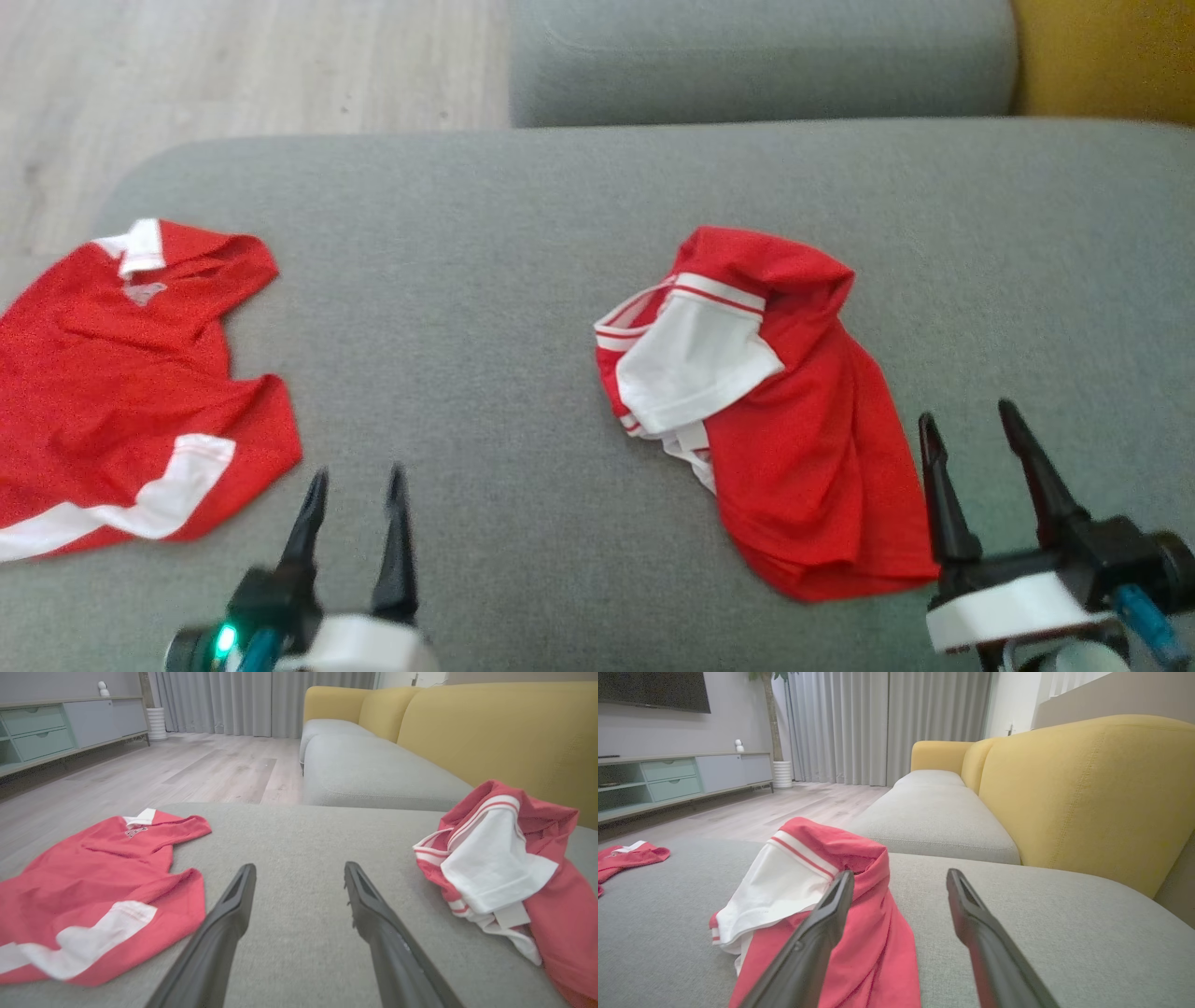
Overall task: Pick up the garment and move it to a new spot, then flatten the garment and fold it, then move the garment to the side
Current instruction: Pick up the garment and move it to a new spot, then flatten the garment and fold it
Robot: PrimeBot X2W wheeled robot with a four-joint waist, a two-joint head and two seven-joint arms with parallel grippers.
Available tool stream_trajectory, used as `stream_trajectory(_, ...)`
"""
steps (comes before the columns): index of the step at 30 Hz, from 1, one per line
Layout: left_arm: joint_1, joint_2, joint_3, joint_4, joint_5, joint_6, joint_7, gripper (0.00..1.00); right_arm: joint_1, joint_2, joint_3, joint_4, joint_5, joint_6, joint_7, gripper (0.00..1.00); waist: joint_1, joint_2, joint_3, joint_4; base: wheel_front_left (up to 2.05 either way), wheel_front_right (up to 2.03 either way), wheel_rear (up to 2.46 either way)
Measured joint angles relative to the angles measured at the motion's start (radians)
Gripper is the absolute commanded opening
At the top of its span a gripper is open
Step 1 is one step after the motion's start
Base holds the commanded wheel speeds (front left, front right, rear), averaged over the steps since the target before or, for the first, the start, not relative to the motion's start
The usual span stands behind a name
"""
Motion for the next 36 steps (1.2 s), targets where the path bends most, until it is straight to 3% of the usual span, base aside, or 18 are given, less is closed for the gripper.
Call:
stream_trajectory(12, 0.070, -0.034, 0.076, -0.018, 0.043, -0.053, 0.000, 1.00, 0.045, 0.005, 0.019, 0.040, -0.021, 0.000, 0.000, 1.00, 0.0000, 0.0000, -0.029, 0.026, 0.00, 0.00, 0.00)
stream_trajectory(19, 0.068, -0.047, 0.086, -0.018, 0.043, -0.069, 0.000, 1.00, -0.005, 0.007, 0.085, 0.093, -0.039, 0.000, 0.012, 1.00, 0.0000, 0.0000, -0.014, 0.019, 0.00, 0.00, 0.00)
stream_trajectory(29, -0.029, -0.049, 0.012, -0.017, -0.004, -0.054, 0.000, 1.00, -0.377, 0.011, 0.243, 0.225, 0.021, 0.000, 0.360, 1.00, 0.0000, 0.0000, 0.052, 0.066, 0.00, 0.00, 0.00)
stream_trajectory(36, -0.052, -0.050, -0.030, -0.012, -0.041, -0.016, 0.000, 1.00, -0.438, 0.012, 0.260, 0.306, 0.028, 0.000, 0.523, 1.00, 0.0000, 0.0000, 0.080, 0.140, 0.00, 0.00, 0.00)
